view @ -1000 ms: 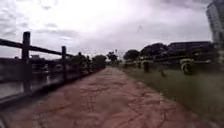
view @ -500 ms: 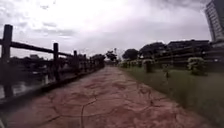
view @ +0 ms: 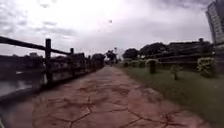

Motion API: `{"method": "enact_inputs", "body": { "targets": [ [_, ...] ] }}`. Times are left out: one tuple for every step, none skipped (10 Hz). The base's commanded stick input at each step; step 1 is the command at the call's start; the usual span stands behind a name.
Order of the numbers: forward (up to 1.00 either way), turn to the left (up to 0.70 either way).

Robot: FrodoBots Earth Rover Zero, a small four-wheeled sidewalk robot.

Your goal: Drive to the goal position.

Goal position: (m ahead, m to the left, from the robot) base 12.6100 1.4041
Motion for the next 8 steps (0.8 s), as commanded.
{"method": "enact_inputs", "body": {
  "targets": [
    [1.0,0.0],
    [1.0,0.0],
    [1.0,0.0],
    [1.0,0.0],
    [1.0,0.0],
    [1.0,0.0],
    [1.0,0.0],
    [1.0,0.0]
  ]
}}
